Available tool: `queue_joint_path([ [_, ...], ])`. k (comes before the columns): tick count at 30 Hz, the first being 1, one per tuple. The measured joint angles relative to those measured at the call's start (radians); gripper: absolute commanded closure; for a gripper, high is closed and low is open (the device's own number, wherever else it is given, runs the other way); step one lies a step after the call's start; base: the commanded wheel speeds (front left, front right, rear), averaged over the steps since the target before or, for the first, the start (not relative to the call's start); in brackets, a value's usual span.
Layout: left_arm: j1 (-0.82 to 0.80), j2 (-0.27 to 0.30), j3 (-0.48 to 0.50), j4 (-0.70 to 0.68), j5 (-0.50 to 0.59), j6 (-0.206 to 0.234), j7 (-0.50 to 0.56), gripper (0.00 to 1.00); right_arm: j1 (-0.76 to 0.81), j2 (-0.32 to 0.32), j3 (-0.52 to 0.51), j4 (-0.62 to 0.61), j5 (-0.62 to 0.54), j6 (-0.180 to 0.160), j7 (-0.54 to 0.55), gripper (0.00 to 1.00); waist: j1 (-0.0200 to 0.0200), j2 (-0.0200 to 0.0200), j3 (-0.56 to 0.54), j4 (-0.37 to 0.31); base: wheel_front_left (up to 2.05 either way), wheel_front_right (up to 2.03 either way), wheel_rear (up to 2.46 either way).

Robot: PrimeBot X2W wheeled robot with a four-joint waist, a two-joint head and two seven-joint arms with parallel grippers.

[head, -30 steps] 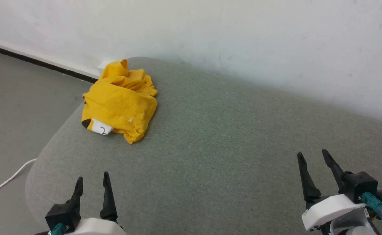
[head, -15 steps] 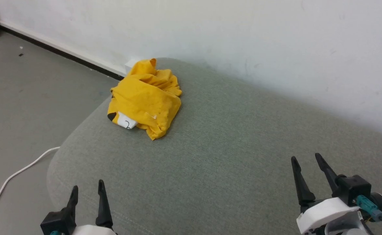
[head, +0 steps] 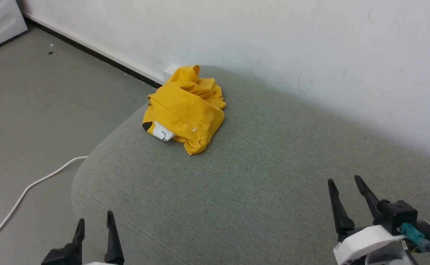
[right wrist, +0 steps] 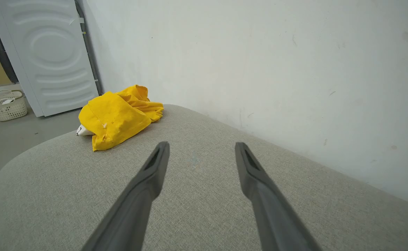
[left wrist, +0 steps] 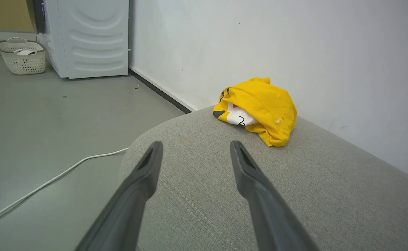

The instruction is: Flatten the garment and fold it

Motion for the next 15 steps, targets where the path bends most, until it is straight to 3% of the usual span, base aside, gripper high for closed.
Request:
queue_joint_path([
  [15,0.005,0.009,-0.002,0.028,-0.023,0.007,-0.025,0.00,0.000,0.000,-0.009,0.002,0.003,0.000,-0.001,0.00,0.0000,0.0000,0.003,0.027,0.00,0.00,0.00],
])
